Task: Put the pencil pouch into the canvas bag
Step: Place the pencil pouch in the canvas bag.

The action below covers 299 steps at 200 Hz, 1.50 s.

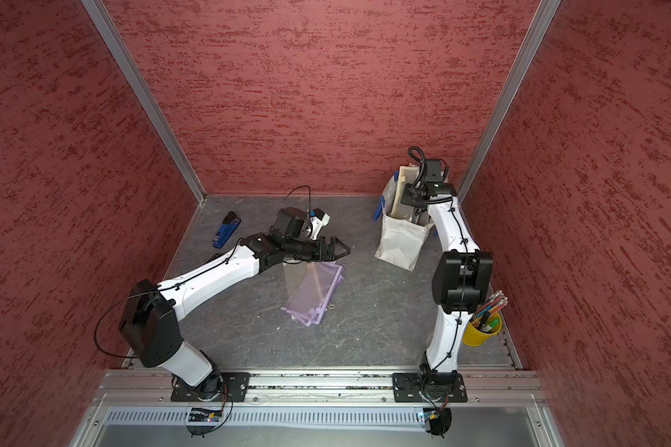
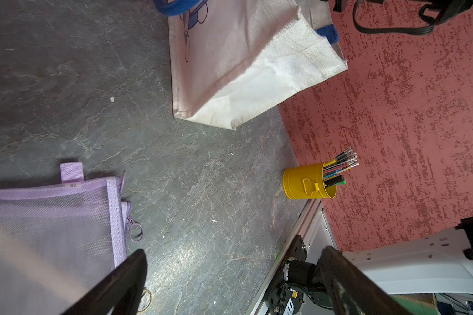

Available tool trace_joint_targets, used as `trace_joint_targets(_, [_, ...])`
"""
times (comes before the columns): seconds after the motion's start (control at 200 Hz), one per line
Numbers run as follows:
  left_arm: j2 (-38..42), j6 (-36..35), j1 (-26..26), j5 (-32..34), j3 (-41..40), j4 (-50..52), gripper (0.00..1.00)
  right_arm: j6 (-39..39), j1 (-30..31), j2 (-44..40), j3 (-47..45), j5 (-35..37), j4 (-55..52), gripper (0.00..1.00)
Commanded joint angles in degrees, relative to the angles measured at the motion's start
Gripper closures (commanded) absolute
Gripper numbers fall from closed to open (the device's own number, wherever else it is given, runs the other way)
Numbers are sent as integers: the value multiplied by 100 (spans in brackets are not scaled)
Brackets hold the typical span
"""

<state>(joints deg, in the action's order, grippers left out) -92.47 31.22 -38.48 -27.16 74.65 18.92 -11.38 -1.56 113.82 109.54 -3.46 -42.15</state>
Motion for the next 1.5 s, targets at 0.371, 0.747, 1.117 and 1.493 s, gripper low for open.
trace_joint_targets(0.371, [17,-45,33,-23,-140,-72,1,-730,-95,208,-498,784,-96,100])
trace_joint_targets(0.747, [198,-95,129,82,-241,-47,1,-710,-137,101,-261,671,-125,79])
trace_joint_targets(1.117, [534,-3,377,76,-701,-247,1,-178,100,-790,197,997,-589,37])
trace_joint_targets(1.493, [950,-208,958,-207,-1516,-16,1,-54,1126,-1427,498,1100,-1338,34])
